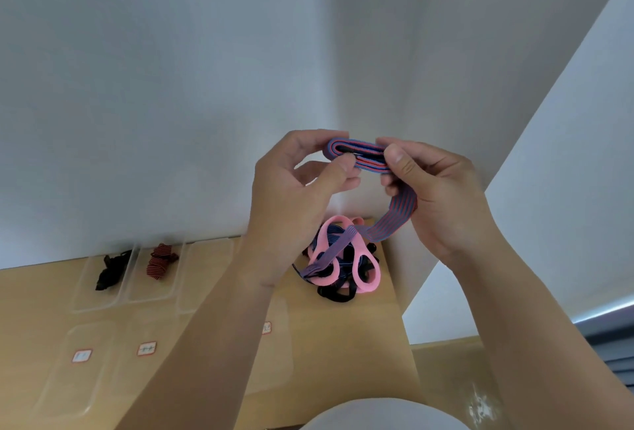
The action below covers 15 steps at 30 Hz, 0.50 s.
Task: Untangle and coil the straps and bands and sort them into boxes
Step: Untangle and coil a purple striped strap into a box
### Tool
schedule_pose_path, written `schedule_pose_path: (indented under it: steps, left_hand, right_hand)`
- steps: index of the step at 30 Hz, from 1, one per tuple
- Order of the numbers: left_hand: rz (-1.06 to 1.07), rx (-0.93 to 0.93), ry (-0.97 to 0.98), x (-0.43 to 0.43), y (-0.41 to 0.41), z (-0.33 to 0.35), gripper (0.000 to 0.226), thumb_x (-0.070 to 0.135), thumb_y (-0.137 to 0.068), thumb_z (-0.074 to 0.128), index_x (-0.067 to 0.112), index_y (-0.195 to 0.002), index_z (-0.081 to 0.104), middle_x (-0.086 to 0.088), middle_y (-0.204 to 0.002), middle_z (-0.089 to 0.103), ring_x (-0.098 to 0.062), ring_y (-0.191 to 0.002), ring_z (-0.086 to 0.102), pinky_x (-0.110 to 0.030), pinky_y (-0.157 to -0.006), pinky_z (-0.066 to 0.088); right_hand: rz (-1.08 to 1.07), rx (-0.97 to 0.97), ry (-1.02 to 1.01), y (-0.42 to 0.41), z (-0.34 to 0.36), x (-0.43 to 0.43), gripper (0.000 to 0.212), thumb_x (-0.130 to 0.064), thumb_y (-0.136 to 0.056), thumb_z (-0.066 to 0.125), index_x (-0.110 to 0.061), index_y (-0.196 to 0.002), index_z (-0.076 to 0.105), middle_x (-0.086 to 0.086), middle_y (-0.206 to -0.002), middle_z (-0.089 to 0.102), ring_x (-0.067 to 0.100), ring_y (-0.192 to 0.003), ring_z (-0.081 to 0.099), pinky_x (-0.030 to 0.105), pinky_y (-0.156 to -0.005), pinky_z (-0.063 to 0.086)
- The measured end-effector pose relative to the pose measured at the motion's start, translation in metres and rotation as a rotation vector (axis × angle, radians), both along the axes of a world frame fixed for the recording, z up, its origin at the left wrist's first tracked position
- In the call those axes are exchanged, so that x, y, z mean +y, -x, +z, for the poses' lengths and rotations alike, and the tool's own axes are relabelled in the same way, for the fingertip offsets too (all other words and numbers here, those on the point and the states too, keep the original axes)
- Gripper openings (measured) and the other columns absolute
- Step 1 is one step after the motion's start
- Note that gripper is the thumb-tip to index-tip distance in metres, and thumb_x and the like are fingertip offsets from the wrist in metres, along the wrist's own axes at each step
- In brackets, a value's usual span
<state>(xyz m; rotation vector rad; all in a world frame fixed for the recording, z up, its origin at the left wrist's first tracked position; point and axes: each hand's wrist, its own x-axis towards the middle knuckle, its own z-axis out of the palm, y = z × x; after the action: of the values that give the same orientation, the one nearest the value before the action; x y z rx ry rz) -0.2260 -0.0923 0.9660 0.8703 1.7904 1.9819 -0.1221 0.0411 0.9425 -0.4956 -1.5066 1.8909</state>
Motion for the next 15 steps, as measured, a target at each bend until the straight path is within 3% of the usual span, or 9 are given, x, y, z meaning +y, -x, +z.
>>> schedule_pose_path:
  steps: [3, 6, 8, 10, 13, 15]
  left_hand:
    - [0.025, 0.070, -0.006, 0.003, -0.008, -0.001, 0.019, 0.003, -0.085, 0.080, 0.015, -0.096, 0.070, 0.000, -0.100, 0.077, -0.029, -0.086, 0.076, -0.055, -0.086, 0.059]
    - [0.174, 0.144, -0.098, 0.013, -0.026, -0.007, 0.021, 0.003, -0.083, 0.081, 0.015, -0.092, 0.067, -0.001, -0.093, 0.077, -0.024, -0.086, 0.075, -0.042, -0.079, 0.062]
    - [0.258, 0.315, -0.148, 0.020, -0.033, -0.016, 0.020, 0.005, -0.082, 0.082, 0.012, -0.093, 0.067, -0.006, -0.095, 0.073, -0.020, -0.090, 0.073, -0.032, -0.075, 0.059]
    - [0.301, 0.490, -0.118, 0.026, -0.035, -0.025, 0.020, 0.008, -0.079, 0.085, 0.005, -0.091, 0.069, -0.006, -0.097, 0.069, -0.016, -0.092, 0.070, -0.027, -0.074, 0.056]
    - [0.200, 0.594, -0.049, 0.024, -0.032, -0.028, 0.019, 0.018, -0.081, 0.082, 0.005, -0.089, 0.073, -0.003, -0.101, 0.067, -0.011, -0.092, 0.067, -0.030, -0.074, 0.055]
    - [0.026, 0.533, -0.004, 0.018, -0.025, -0.021, 0.017, 0.021, -0.087, 0.076, 0.013, -0.101, 0.074, -0.001, -0.106, 0.063, -0.015, -0.087, 0.067, -0.037, -0.073, 0.057]
  right_hand:
    - [-0.035, 0.062, 0.130, 0.003, 0.004, 0.000, 0.020, -0.025, -0.091, 0.065, -0.012, -0.104, 0.074, 0.009, -0.076, 0.061, 0.017, -0.064, 0.053, 0.029, -0.064, 0.043]
    - [-0.038, 0.138, 0.280, 0.012, 0.009, -0.009, 0.026, -0.023, -0.099, 0.058, 0.000, -0.111, 0.065, 0.024, -0.094, 0.065, 0.025, -0.075, 0.063, 0.033, -0.068, 0.051]
    - [0.005, 0.175, 0.388, 0.018, 0.011, -0.017, 0.031, -0.021, -0.103, 0.053, 0.006, -0.118, 0.060, 0.027, -0.101, 0.066, 0.032, -0.088, 0.065, 0.040, -0.076, 0.054]
    - [0.053, 0.186, 0.461, 0.021, 0.013, -0.021, 0.027, -0.021, -0.105, 0.050, 0.001, -0.116, 0.061, 0.021, -0.094, 0.067, 0.032, -0.084, 0.065, 0.041, -0.073, 0.054]
    - [0.078, 0.162, 0.500, 0.017, 0.017, -0.014, 0.024, -0.019, -0.104, 0.051, -0.003, -0.108, 0.068, 0.011, -0.085, 0.068, 0.024, -0.075, 0.063, 0.035, -0.064, 0.054]
    - [0.086, 0.114, 0.472, 0.011, 0.019, -0.007, 0.026, -0.020, -0.103, 0.051, -0.003, -0.108, 0.070, 0.008, -0.084, 0.070, 0.021, -0.074, 0.065, 0.031, -0.063, 0.057]
